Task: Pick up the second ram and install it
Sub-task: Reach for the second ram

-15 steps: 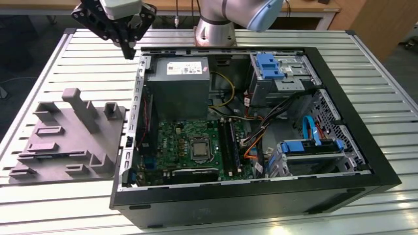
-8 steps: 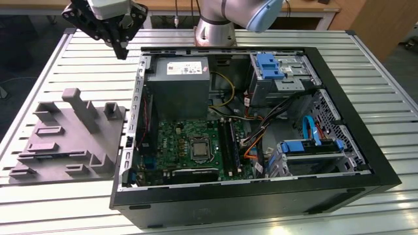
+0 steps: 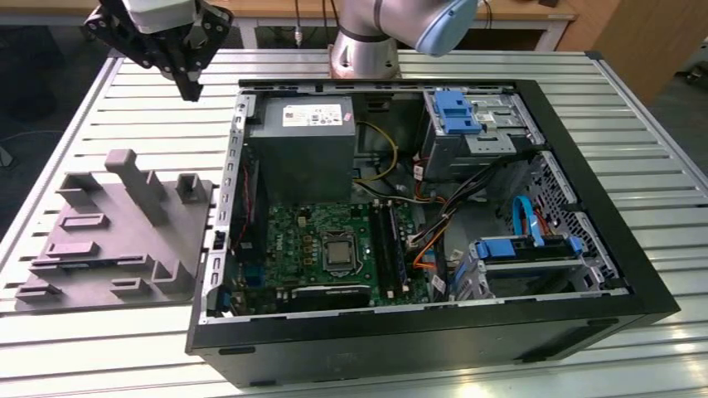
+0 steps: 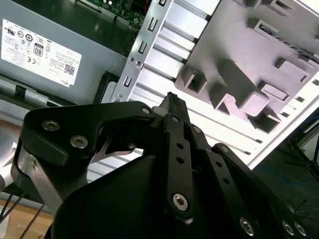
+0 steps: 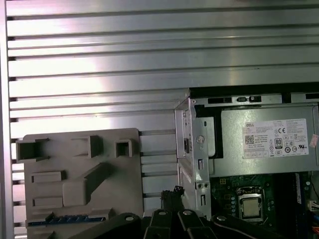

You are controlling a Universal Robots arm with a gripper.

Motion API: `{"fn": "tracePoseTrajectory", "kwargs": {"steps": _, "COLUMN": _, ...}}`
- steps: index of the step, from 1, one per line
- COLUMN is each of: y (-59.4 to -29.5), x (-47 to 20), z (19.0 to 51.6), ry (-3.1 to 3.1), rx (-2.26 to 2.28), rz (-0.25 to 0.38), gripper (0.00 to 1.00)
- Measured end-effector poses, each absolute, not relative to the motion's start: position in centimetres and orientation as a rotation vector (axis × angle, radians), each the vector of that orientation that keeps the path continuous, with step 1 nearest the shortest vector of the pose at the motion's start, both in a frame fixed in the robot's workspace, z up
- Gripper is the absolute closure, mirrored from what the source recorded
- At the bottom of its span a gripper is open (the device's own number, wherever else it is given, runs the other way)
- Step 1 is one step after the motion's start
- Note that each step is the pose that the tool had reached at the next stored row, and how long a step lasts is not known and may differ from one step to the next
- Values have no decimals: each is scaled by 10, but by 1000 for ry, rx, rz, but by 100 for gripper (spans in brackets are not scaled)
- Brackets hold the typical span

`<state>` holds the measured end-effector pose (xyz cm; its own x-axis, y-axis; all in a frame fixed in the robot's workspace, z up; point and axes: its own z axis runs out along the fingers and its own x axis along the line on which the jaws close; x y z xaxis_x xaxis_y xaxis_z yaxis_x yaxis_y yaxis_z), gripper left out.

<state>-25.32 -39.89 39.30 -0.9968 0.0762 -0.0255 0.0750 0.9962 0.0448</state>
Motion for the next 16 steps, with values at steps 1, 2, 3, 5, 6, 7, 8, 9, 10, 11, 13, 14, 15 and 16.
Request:
{"fn": "tracePoseTrajectory", "kwargs": {"steps": 1, "y": -399, "x": -255, "z": 393, "ry": 3112, "rx": 118, "rz": 68, "gripper": 90}}
{"fn": "tracePoseTrajectory", "kwargs": {"steps": 2, "y": -399, "x": -257, "z": 393, "ry": 3111, "rx": 118, "rz": 68, "gripper": 90}}
{"fn": "tracePoseTrajectory", "kwargs": {"steps": 3, "y": -399, "x": -259, "z": 393, "ry": 3112, "rx": 118, "rz": 68, "gripper": 90}}
{"fn": "tracePoseTrajectory", "kwargs": {"steps": 5, "y": -399, "x": -264, "z": 393, "ry": 3111, "rx": 118, "rz": 68, "gripper": 90}}
{"fn": "tracePoseTrajectory", "kwargs": {"steps": 6, "y": -399, "x": -266, "z": 393, "ry": 3111, "rx": 118, "rz": 68, "gripper": 90}}
{"fn": "tracePoseTrajectory", "kwargs": {"steps": 7, "y": -399, "x": -268, "z": 393, "ry": 3111, "rx": 118, "rz": 68, "gripper": 90}}
{"fn": "tracePoseTrajectory", "kwargs": {"steps": 8, "y": -399, "x": -270, "z": 393, "ry": 3111, "rx": 118, "rz": 68, "gripper": 90}}
{"fn": "tracePoseTrajectory", "kwargs": {"steps": 9, "y": -399, "x": -273, "z": 393, "ry": 3111, "rx": 118, "rz": 68, "gripper": 90}}
{"fn": "tracePoseTrajectory", "kwargs": {"steps": 10, "y": -399, "x": -275, "z": 393, "ry": 3111, "rx": 118, "rz": 68, "gripper": 90}}
{"fn": "tracePoseTrajectory", "kwargs": {"steps": 11, "y": -399, "x": -277, "z": 393, "ry": 3111, "rx": 118, "rz": 68, "gripper": 90}}
{"fn": "tracePoseTrajectory", "kwargs": {"steps": 13, "y": -399, "x": -282, "z": 393, "ry": 3111, "rx": 118, "rz": 68, "gripper": 90}}
{"fn": "tracePoseTrajectory", "kwargs": {"steps": 14, "y": -399, "x": -284, "z": 393, "ry": 3111, "rx": 118, "rz": 68, "gripper": 90}}
{"fn": "tracePoseTrajectory", "kwargs": {"steps": 15, "y": -399, "x": -287, "z": 393, "ry": 3111, "rx": 118, "rz": 68, "gripper": 90}}
{"fn": "tracePoseTrajectory", "kwargs": {"steps": 16, "y": -399, "x": -289, "z": 393, "ry": 3111, "rx": 118, "rz": 68, "gripper": 90}}
